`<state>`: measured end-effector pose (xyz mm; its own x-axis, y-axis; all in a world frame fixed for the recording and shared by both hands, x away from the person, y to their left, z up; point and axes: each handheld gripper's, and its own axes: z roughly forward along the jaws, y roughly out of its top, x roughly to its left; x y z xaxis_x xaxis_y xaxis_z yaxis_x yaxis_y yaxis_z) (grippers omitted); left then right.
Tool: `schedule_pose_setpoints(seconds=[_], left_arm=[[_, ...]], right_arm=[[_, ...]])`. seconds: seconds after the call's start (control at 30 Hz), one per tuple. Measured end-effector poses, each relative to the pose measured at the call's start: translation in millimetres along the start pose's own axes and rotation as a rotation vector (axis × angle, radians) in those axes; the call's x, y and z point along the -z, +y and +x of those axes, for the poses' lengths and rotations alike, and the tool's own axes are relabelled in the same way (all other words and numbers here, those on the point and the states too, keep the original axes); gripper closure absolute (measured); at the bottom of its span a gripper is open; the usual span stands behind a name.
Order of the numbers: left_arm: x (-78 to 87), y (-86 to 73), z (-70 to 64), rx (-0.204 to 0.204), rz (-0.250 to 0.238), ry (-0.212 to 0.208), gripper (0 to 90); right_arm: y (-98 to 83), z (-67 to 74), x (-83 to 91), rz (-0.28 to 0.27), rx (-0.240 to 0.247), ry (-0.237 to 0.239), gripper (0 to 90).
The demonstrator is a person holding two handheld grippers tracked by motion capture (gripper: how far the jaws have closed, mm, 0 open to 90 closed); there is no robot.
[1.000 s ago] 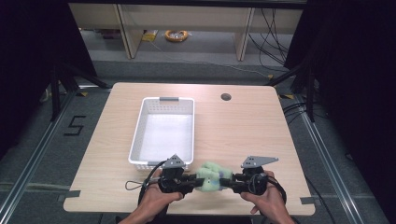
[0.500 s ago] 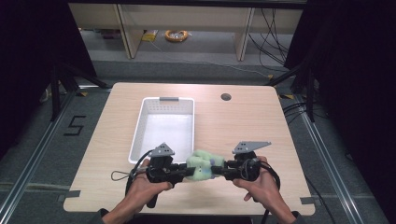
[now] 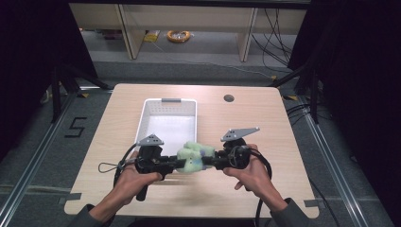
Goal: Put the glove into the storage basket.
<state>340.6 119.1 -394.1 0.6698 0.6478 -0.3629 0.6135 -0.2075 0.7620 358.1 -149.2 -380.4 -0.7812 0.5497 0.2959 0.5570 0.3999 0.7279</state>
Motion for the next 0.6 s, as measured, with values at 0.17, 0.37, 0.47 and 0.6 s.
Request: schedule_pose_setpoints(seconds=[0.17,0.37,0.47,0.6], left_arm=[[7.0,4.4,7.0,0.001,0.002,0.012,73.3],[11.2,9.0,17.7,0.012,0.014,0.031,73.2],[13.9,11.0,24.7,0.014,0.026,0.039,73.2],[17.2,12.7,31.9,0.020,0.023,0.056,73.2]], right_arm=[[12.8,1.6,-8.1,0.003,0.023,0.002,72.2],[23.3,4.5,-15.8,0.016,0.027,-0.002,72.3],[29.7,4.7,-22.6,0.012,0.039,0.008,72.2],[36.4,6.1,-28.2,0.028,0.030,0.004,72.3]])
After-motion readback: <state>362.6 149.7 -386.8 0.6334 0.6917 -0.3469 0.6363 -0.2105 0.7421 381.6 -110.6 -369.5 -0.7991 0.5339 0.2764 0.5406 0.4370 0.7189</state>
